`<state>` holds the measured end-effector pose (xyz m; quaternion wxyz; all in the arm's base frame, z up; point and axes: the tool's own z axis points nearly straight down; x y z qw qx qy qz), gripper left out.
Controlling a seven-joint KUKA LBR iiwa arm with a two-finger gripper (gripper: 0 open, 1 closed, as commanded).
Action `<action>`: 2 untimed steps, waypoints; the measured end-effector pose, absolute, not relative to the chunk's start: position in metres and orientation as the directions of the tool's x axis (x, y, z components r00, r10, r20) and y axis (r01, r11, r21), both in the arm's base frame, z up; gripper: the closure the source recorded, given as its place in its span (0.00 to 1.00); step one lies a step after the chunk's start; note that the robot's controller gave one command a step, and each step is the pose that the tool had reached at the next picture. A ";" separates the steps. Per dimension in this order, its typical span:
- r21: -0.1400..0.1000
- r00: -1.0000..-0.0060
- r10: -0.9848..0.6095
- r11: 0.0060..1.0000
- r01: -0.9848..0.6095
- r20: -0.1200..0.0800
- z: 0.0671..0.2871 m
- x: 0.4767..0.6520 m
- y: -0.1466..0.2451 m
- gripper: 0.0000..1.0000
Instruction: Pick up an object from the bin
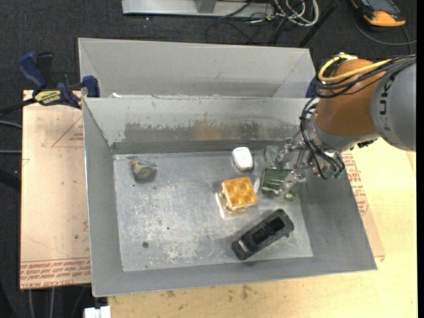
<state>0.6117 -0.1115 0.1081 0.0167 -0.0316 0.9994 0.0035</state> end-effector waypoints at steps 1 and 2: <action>0.006 -0.997 -0.063 0.998 -0.063 -0.034 0.108 0.612 -0.111 1.00; 0.006 -0.997 -0.063 0.998 -0.063 -0.034 0.108 0.612 -0.111 1.00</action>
Offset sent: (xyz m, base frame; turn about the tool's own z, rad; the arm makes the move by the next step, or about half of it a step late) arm 0.0279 0.0234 -0.0093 -0.0657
